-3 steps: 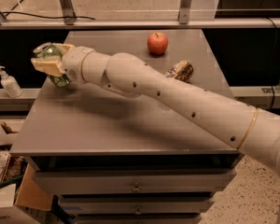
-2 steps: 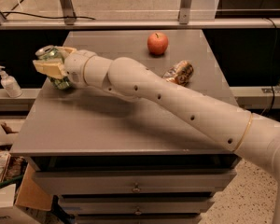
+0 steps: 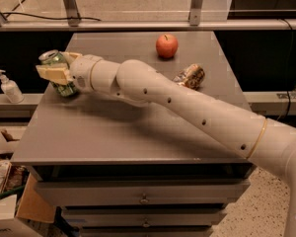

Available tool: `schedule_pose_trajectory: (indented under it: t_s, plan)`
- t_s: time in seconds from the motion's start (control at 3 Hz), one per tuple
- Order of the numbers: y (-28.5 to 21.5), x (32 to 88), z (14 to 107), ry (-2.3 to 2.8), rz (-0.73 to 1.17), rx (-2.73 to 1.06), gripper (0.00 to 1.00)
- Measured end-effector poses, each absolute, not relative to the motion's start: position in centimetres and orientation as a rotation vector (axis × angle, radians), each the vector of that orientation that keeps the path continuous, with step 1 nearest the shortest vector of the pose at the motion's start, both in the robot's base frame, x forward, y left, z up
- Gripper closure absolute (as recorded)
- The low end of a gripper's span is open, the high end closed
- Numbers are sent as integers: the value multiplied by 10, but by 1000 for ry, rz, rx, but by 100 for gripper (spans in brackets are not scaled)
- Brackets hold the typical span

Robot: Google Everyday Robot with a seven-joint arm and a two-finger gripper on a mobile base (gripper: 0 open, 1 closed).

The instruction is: Place green can upright

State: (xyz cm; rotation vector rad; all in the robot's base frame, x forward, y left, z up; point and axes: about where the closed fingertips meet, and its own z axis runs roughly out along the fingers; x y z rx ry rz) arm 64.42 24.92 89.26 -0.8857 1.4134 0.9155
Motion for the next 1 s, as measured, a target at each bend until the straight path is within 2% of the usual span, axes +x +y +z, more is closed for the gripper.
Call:
schedule_pose_trajectory:
  t_s: [0.33, 1.0]
  plan:
    - [250, 644, 893, 1424, 921, -891, 82]
    - [250, 644, 893, 1424, 920, -891, 36]
